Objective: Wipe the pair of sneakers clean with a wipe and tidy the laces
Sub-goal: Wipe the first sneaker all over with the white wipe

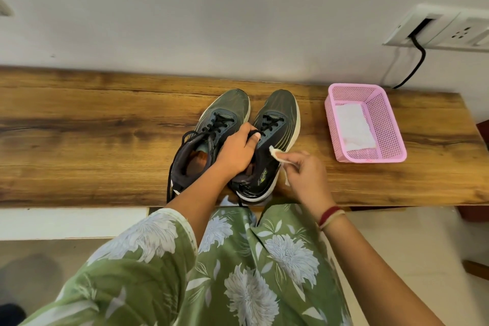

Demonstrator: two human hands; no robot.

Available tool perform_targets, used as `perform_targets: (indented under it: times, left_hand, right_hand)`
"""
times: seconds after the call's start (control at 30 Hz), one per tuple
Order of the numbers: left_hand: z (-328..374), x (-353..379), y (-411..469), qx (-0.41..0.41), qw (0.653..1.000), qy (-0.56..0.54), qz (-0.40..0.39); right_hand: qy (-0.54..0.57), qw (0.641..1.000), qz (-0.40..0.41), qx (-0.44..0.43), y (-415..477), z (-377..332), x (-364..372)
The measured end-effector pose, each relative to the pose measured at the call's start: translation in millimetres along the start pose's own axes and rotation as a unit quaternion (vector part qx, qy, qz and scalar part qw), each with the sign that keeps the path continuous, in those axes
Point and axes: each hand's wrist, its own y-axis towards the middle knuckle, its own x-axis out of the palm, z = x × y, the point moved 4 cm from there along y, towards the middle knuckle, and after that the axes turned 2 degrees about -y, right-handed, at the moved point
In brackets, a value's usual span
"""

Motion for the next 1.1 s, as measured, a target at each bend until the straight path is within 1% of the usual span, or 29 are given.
perform_targets:
  times: [0.03, 0.1, 0.17, 0.23, 0.27, 0.3, 0.33, 0.37, 0.4, 0.43, 0.47, 0.5, 0.6, 0.63, 0.7, 0.77, 0.8, 0.87, 0.9, 0.97, 1.0, 1.03, 1.1]
  left_hand:
    - [0, 0, 0, 0.0, 1.0, 0.002, 0.001]
    - [1, 0, 0, 0.002, 1.0, 0.005, 0.002]
    - [1, 0, 0, 0.004, 1.0, 0.007, 0.005]
    - [0, 0, 1, 0.007, 1.0, 0.009, 0.008]
    - [0, 0, 1, 0.007, 1.0, 0.009, 0.008]
    - [0, 0, 1, 0.008, 1.0, 0.009, 0.007]
    - [0, 0, 1, 0.006, 1.0, 0.008, 0.004]
    - [0, 0, 1, 0.002, 1.0, 0.007, 0.002]
    - [0, 0, 1, -0.001, 1.0, 0.006, 0.0]
    - [1, -1, 1, -0.004, 1.0, 0.007, -0.001]
    - [1, -1, 1, -0.005, 1.0, 0.006, -0.001]
    - [2, -1, 1, -0.007, 1.0, 0.007, -0.001]
    - [4, -2, 0, -0.016, 1.0, 0.006, -0.002]
    - [4, -2, 0, -0.02, 1.0, 0.003, -0.003]
    - [4, -3, 1, -0.026, 1.0, -0.004, -0.005]
    - [3, -4, 2, -0.033, 0.999, -0.01, -0.007]
    - [2, -3, 3, -0.037, 0.999, -0.013, -0.009]
    - [1, -3, 3, -0.045, 0.999, -0.018, -0.011]
    - [0, -3, 3, -0.048, 0.999, -0.019, -0.013]
    - [0, -3, 3, -0.056, 0.998, -0.019, -0.016]
    - [0, -3, 3, -0.06, 0.998, -0.018, -0.017]
    - [0, -3, 3, -0.062, 0.998, -0.015, -0.018]
    - [0, -4, 4, -0.059, 0.998, -0.011, -0.018]
  right_hand:
    - [-0.02, 1.0, -0.006, -0.005, -1, -2, 7]
    - [-0.069, 0.996, -0.03, -0.049, -15, -7, 26]
    - [-0.118, 0.988, -0.021, -0.098, -31, -12, 34]
    - [-0.132, 0.985, -0.02, -0.112, -41, -13, 33]
    - [-0.107, 0.989, -0.033, -0.093, -44, -11, 31]
    - [-0.056, 0.996, -0.05, -0.053, -43, -8, 28]
    - [0.012, 0.998, -0.062, -0.002, -41, -4, 24]
    - [0.083, 0.994, -0.051, 0.046, -37, 1, 18]
    - [0.131, 0.988, -0.014, 0.08, -31, 7, 12]
    - [0.141, 0.985, 0.033, 0.091, -22, 12, 5]
    - [0.124, 0.986, 0.069, 0.086, -14, 14, 1]
    - [0.093, 0.99, 0.079, 0.073, -8, 13, 0]
    - [0.005, 1.0, 0.016, 0.0, -9, 2, 22]
    - [-0.014, 1.0, 0.008, -0.025, -16, -2, 30]
    - [-0.035, 0.997, 0.013, -0.074, -29, -8, 38]
    - [-0.043, 0.993, 0.001, -0.106, -36, -9, 40]
    - [-0.03, 0.994, -0.018, -0.101, -35, -6, 37]
    - [0.045, 0.996, -0.061, -0.048, -30, 2, 29]
    - [0.088, 0.994, -0.056, -0.018, -26, 6, 23]
    - [0.137, 0.99, 0.011, 0.024, -14, 16, 12]
    - [0.138, 0.989, 0.041, 0.037, -8, 19, 8]
    - [0.127, 0.99, 0.05, 0.044, -4, 19, 8]
    - [0.081, 0.996, 0.024, 0.035, -2, 14, 15]
